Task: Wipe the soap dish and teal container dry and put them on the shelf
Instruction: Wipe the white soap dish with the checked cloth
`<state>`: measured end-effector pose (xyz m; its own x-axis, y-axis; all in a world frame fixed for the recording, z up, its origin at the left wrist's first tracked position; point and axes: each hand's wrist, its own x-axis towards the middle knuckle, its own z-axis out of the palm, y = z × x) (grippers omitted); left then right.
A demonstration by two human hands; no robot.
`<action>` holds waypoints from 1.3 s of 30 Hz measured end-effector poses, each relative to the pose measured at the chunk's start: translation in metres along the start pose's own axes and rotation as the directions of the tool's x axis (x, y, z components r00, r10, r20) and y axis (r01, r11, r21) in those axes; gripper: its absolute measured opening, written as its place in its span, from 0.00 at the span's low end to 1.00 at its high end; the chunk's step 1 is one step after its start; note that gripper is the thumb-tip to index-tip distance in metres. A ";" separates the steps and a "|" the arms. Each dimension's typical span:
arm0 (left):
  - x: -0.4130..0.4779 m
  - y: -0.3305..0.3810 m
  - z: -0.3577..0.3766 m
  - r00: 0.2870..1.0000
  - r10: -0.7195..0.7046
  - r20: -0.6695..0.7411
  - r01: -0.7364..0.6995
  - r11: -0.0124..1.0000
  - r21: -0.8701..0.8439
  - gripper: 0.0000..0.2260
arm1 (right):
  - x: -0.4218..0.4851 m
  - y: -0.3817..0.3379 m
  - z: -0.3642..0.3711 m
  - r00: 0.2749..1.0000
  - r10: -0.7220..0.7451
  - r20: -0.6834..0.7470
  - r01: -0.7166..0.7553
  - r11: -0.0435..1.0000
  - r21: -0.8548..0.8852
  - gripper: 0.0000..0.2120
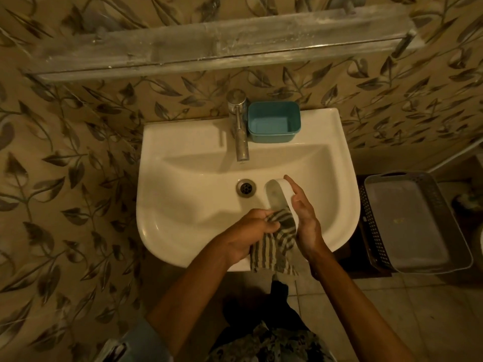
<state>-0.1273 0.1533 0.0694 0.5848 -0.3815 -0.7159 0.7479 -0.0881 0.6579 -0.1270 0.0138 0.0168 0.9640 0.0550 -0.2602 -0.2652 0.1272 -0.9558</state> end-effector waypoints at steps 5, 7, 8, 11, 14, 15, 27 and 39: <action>0.003 0.016 -0.008 0.999 -0.044 0.029 0.052 0.940 -0.338 0.09 | 0.003 -0.009 0.000 0.999 -0.044 0.027 0.044 0.999 0.014 0.25; 0.003 0.023 -0.012 0.999 -0.045 0.013 0.046 0.917 -0.397 0.10 | 0.000 -0.007 -0.001 0.998 -0.051 0.047 0.052 0.999 -0.005 0.24; 0.004 0.028 -0.014 0.999 -0.047 0.002 0.043 0.902 -0.429 0.10 | -0.002 -0.006 -0.001 0.997 -0.048 0.058 0.049 0.999 -0.014 0.24; 0.004 0.035 -0.018 0.997 -0.073 -0.017 0.055 0.870 -0.489 0.10 | -0.009 -0.001 0.002 0.999 -0.030 0.042 0.031 0.999 -0.017 0.29; 0.004 0.026 -0.007 0.998 -0.026 -0.060 -0.001 0.915 -0.403 0.10 | -0.009 0.002 0.000 0.999 0.004 0.038 -0.004 1.000 0.001 0.25; 0.005 0.021 -0.002 0.995 0.013 -0.097 -0.044 0.944 -0.327 0.11 | -0.009 0.003 -0.001 0.999 0.014 0.042 -0.015 1.000 0.009 0.24; -0.009 -0.030 0.015 0.890 0.453 0.056 -0.364 0.629 0.687 0.16 | 0.006 -0.014 -0.011 0.991 0.095 0.098 -0.093 0.995 -0.028 0.22; -0.003 -0.008 -0.046 0.704 0.552 0.447 -0.140 -0.509 0.849 0.27 | -0.011 -0.015 -0.007 0.929 0.263 0.262 -0.291 0.954 0.076 0.20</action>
<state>-0.1205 0.1974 0.0553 0.6841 -0.7285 -0.0368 -0.7294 -0.6831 -0.0365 -0.1333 0.0046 0.0328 0.8204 0.3441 -0.4566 -0.5351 0.1807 -0.8252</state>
